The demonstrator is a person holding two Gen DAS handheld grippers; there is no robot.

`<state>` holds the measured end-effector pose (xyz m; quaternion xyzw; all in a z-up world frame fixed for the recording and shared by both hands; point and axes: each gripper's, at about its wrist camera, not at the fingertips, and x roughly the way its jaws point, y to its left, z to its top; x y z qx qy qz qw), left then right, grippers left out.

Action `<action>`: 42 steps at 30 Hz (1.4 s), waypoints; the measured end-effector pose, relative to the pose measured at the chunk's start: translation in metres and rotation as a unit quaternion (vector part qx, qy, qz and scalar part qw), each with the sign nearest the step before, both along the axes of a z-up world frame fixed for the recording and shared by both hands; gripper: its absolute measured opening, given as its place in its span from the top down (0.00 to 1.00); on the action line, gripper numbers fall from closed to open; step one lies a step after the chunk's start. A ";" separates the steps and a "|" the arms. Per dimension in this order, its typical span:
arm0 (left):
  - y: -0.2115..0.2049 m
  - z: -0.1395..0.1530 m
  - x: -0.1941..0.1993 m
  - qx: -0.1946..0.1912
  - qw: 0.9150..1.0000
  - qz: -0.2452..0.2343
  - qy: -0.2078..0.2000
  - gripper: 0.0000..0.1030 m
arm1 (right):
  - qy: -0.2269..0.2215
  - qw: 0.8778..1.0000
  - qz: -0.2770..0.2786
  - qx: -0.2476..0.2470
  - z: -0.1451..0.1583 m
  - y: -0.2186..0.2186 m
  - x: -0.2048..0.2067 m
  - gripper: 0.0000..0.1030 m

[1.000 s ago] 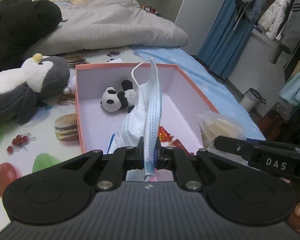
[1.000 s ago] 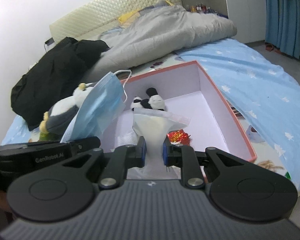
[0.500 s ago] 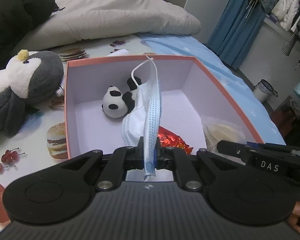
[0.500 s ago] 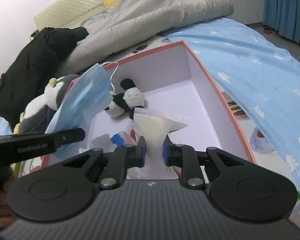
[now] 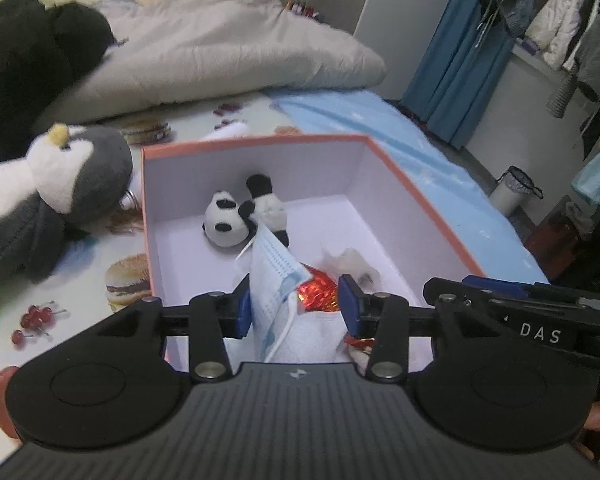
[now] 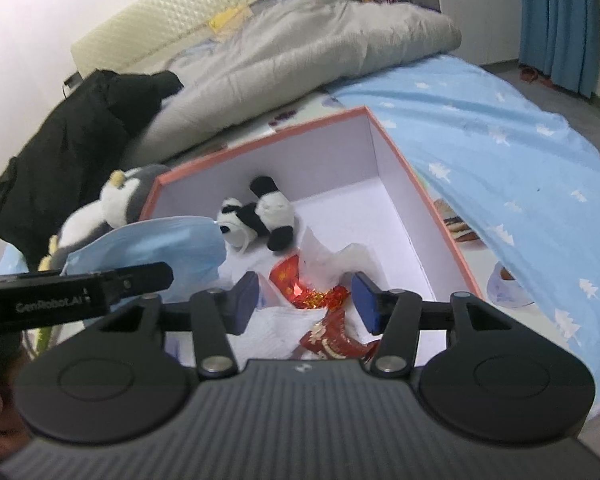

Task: Organize soft objects
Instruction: 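Lower into the box and open the right gripper while the left gripper releases the mask, then grasp the blue mask in the box with the right gripper and lift it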

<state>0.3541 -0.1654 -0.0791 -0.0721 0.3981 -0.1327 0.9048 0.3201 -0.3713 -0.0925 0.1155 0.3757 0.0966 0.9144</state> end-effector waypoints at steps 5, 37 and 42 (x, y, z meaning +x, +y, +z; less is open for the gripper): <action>0.006 0.033 -0.034 -0.001 1.000 -0.004 -0.025 0.49 | -0.030 1.000 -0.008 0.004 0.029 0.000 -0.031 0.47; 0.037 0.090 -0.178 -0.040 0.995 -0.021 -0.084 0.23 | -0.084 0.996 0.006 0.018 0.061 0.027 -0.166 0.47; 0.045 0.092 -0.172 -0.062 0.995 -0.021 -0.075 0.23 | -0.090 0.993 0.069 0.028 0.045 0.051 -0.166 0.47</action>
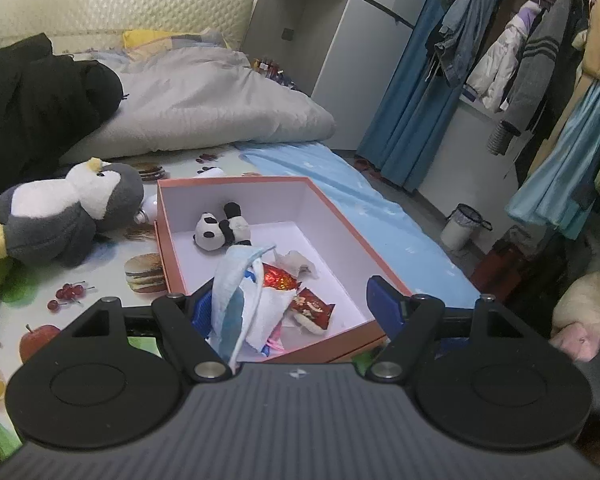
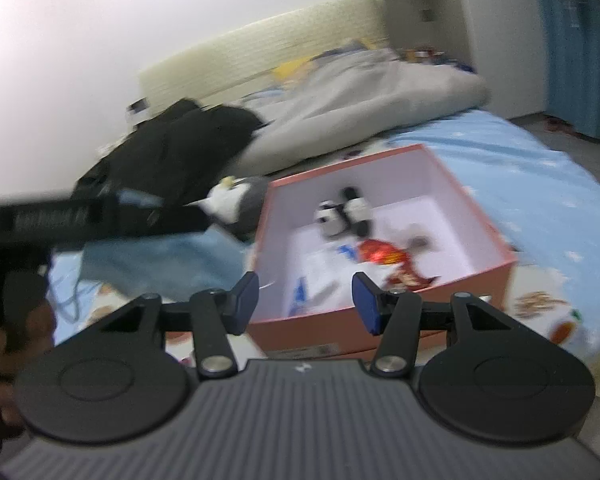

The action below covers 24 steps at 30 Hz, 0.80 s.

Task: Organize soft objects
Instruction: 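Grasp the blue mask in the box with the right gripper and lift it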

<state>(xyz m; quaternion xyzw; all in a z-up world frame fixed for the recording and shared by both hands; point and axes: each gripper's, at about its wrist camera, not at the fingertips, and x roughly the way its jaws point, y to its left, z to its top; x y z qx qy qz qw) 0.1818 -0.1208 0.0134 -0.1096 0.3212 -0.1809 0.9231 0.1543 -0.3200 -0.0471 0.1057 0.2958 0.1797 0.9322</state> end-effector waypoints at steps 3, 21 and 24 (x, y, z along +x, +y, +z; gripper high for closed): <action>0.006 0.003 0.003 -0.017 1.000 0.000 0.006 0.23 | -0.011 0.999 0.041 -0.003 -0.005 0.022 0.001 0.47; 0.038 0.007 0.003 -0.077 0.996 0.009 0.039 0.23 | -0.058 0.989 0.134 -0.015 -0.026 0.107 0.013 0.47; 0.042 0.006 0.002 -0.084 0.995 0.012 0.044 0.23 | -0.061 0.990 0.125 -0.017 -0.028 0.112 0.014 0.47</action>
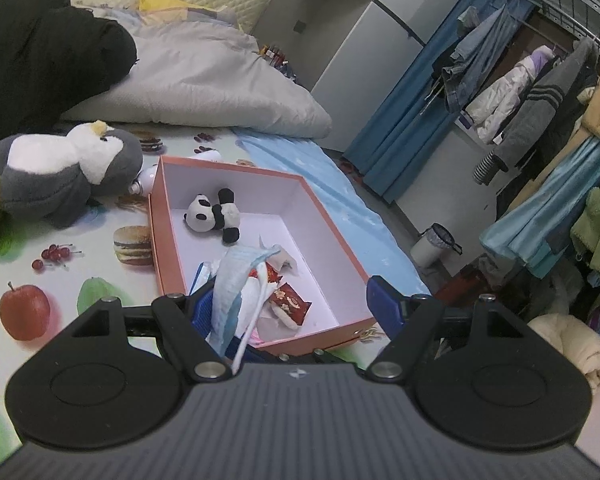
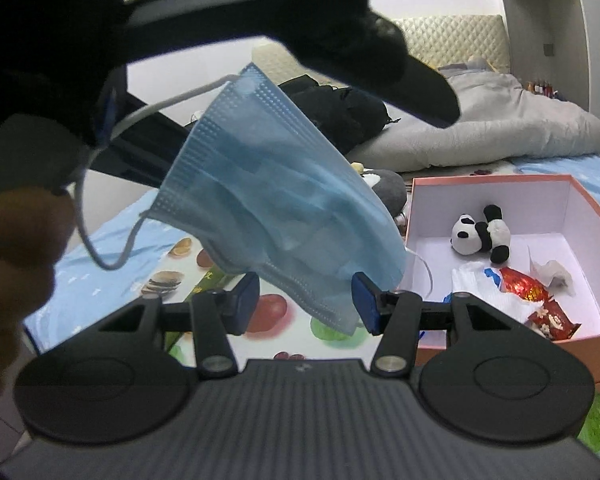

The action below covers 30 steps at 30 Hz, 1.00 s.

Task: Organize soft objects
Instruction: 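Grasp the blue mask in the box with the right gripper and lift it, then lower the mask back into the box and open the right gripper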

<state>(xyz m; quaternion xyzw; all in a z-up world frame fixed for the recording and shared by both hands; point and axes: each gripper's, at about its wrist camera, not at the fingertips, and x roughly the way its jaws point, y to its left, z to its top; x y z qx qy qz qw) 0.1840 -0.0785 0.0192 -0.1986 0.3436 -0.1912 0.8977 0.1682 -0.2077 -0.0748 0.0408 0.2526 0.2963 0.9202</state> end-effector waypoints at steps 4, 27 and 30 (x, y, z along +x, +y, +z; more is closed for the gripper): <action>0.006 -0.003 -0.001 -0.002 1.000 0.005 0.006 0.23 | 0.001 1.000 -0.008 0.022 -0.001 0.001 0.001 0.61; 0.010 -0.002 0.000 0.057 0.998 0.027 -0.026 0.23 | -0.015 0.998 -0.059 -0.003 0.005 -0.021 0.025 0.94; 0.011 -0.003 0.000 0.061 0.997 0.030 -0.029 0.23 | -0.017 0.997 -0.076 -0.012 0.005 -0.031 0.036 0.94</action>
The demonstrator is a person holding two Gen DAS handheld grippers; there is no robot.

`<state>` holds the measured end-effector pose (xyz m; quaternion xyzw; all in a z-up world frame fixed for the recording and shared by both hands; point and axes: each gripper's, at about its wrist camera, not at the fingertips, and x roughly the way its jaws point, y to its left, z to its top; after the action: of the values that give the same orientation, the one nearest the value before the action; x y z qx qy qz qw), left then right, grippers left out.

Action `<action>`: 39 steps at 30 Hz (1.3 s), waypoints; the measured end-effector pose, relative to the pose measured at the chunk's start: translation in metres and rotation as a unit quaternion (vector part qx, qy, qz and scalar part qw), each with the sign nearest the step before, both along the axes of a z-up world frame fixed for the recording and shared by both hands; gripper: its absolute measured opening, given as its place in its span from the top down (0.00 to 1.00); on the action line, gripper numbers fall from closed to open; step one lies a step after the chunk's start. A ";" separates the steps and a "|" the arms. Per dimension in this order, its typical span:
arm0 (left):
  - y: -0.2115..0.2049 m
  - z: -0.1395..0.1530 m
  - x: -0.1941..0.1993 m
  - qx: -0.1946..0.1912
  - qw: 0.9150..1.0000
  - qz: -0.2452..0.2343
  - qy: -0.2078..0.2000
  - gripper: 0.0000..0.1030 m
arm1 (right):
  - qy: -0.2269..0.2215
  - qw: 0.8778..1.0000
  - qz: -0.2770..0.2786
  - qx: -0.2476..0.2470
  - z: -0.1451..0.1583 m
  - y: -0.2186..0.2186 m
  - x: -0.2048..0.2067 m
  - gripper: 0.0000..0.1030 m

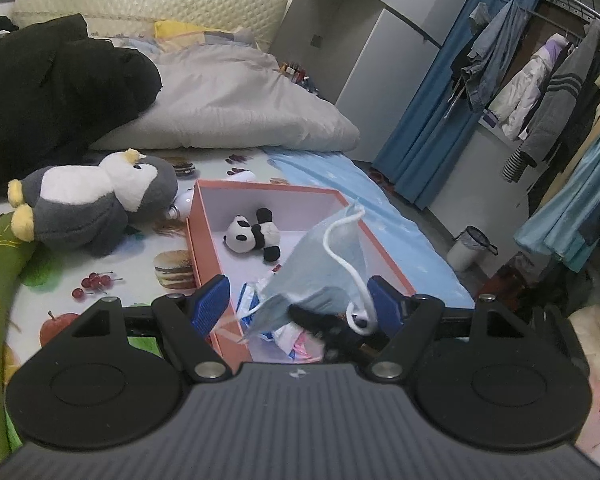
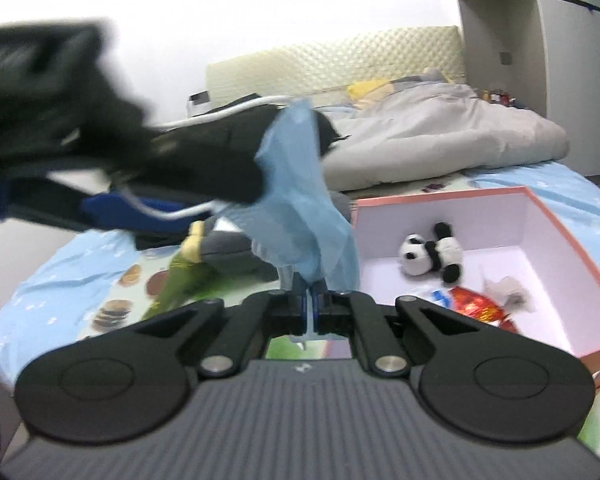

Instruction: Organize soft objects

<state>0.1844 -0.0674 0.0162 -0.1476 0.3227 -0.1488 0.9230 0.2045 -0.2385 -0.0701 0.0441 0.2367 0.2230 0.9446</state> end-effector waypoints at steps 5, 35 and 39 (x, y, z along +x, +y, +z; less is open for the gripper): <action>0.002 -0.008 0.003 0.025 1.000 0.012 -0.001 0.23 | 0.019 0.999 -0.039 -0.007 -0.006 -0.019 0.028 0.94; 0.005 -0.014 0.012 0.061 0.998 0.020 0.003 0.22 | 0.104 0.987 -0.122 0.000 0.020 -0.071 0.059 0.37; -0.001 -0.009 0.008 0.063 0.998 0.014 -0.002 0.22 | 0.089 0.988 -0.124 0.009 0.041 -0.079 0.041 0.37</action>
<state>0.1920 -0.0680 0.0073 -0.0935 0.3277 -0.1159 0.9330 0.2454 -0.3174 -0.0288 0.1008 0.3102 0.1016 0.9398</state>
